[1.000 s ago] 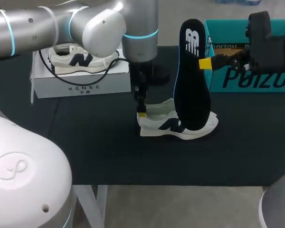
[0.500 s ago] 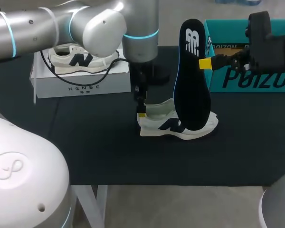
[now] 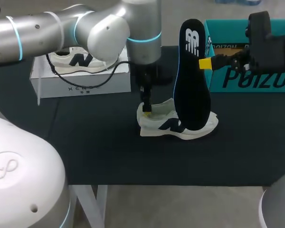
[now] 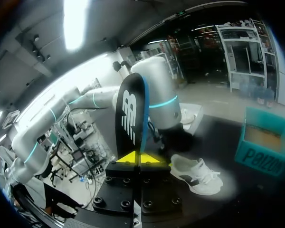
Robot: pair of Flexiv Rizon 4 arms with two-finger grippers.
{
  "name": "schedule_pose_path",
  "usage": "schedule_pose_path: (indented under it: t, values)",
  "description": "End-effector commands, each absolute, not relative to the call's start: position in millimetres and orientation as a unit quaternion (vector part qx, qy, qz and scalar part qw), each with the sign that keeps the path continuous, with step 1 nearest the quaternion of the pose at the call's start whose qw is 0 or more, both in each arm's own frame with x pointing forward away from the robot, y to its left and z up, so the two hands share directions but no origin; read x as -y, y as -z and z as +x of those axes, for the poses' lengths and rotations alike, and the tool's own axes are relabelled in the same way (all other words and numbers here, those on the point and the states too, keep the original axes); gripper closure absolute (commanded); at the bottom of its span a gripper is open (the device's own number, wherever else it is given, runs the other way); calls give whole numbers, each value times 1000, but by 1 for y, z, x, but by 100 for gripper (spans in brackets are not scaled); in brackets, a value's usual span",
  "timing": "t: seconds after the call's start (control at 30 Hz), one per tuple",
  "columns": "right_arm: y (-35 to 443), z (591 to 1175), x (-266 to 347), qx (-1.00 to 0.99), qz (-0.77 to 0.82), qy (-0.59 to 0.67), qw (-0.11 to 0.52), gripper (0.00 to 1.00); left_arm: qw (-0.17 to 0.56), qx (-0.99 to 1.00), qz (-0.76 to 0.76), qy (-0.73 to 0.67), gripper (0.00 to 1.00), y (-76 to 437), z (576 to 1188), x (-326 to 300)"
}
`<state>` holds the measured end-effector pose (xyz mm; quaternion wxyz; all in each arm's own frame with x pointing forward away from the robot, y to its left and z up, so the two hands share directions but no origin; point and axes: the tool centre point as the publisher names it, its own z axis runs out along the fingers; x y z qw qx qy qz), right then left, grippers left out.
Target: Take the shoe out of the shoebox, open the shoe tongue, remove and reinsert the insole, then place the shoe into the shoebox
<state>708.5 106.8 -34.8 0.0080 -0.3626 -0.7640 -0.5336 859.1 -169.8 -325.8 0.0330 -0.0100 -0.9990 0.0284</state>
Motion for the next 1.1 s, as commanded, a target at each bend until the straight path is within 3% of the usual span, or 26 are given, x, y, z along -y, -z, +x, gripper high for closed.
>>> schedule_pose_path:
  t: [0.03,0.57,1.1]
  values:
    - [36,710,-109,764,-364,533,8,100,38,999,-6,-28,0,337,872,179]
    - [36,710,-109,764,-364,533,8,100,46,997,-25,-52,0,351,910,208]
    - [36,710,-109,764,-364,533,8,100,25,996,8,-81,0,376,908,240]
